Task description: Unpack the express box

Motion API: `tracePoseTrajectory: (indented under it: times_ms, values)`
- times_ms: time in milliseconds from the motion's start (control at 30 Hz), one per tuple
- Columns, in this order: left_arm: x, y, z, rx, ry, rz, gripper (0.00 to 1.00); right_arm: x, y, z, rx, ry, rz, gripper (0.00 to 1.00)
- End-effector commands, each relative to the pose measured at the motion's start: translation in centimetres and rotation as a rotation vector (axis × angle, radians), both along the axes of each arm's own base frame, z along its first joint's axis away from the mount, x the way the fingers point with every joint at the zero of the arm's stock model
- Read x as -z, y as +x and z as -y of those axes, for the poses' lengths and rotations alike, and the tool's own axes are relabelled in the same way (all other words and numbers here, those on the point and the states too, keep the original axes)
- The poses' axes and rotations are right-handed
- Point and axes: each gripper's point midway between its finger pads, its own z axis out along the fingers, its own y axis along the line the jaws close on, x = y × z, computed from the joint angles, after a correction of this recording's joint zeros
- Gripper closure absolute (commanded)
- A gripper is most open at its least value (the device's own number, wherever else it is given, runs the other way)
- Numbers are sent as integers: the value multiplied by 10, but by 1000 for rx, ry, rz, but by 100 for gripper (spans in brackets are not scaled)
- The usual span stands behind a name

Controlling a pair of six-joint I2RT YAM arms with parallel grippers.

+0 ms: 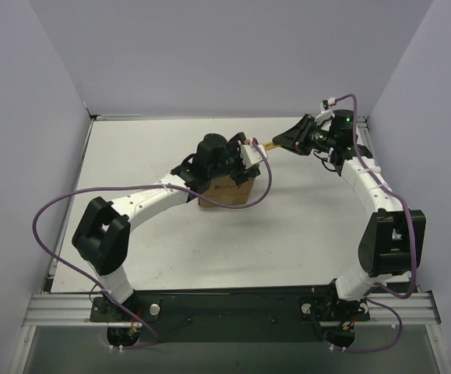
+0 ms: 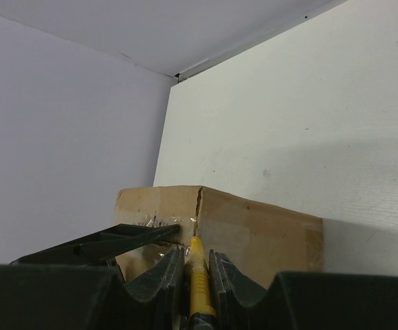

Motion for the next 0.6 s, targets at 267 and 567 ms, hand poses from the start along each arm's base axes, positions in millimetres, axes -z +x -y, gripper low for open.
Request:
tracePoseTrajectory:
  times_ms: [267,567]
  values:
    - [19,51,-42,-261,46,-26,19,-17,-49,-16,-199,85,-47,100]
    - [29,55,-57,-325,61,-56,21,-8,-44,-14,-176,147,-122,100]
